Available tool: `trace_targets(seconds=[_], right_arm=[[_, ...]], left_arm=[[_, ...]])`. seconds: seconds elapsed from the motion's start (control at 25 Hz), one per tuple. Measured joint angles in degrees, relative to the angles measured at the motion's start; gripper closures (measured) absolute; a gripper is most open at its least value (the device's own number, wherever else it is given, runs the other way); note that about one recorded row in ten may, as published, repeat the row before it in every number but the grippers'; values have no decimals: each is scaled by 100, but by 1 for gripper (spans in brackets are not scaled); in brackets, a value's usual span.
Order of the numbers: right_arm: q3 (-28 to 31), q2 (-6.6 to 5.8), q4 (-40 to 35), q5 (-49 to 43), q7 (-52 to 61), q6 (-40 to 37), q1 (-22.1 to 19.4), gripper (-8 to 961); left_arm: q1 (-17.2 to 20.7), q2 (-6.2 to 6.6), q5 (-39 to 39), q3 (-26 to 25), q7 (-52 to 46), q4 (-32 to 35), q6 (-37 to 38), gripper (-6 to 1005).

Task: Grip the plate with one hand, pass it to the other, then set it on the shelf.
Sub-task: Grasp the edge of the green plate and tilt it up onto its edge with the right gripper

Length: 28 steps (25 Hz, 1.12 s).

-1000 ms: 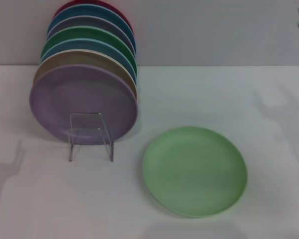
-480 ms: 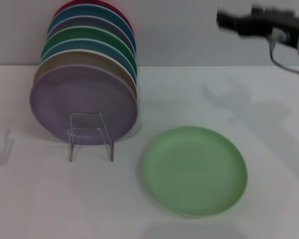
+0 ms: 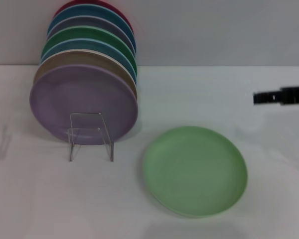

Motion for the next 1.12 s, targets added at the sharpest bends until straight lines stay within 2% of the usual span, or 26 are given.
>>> trace_targets(seconds=[0.04,0.08,0.24,0.64,1.12], right_arm=[[28,1,-388,-65,-105,21,49,130],[28,1,-388,-65,-105,21,49,130],[48,18,-1426,-133,-287,-137,346,130],[18,17,-2451,-148,-423,-208,823,129],[-44,35,-2877,-122,-437,-234,1041,130]], left_arm=[[0,0,-2,0,0,1,0,219],[0,-2,0,3,-1,0,0,220],[4,-4,0,5,-4,-5,0,221],[152,-4,3,44,-8,-22,40,225],[287,-2,21,24,-18,-33,144,230]])
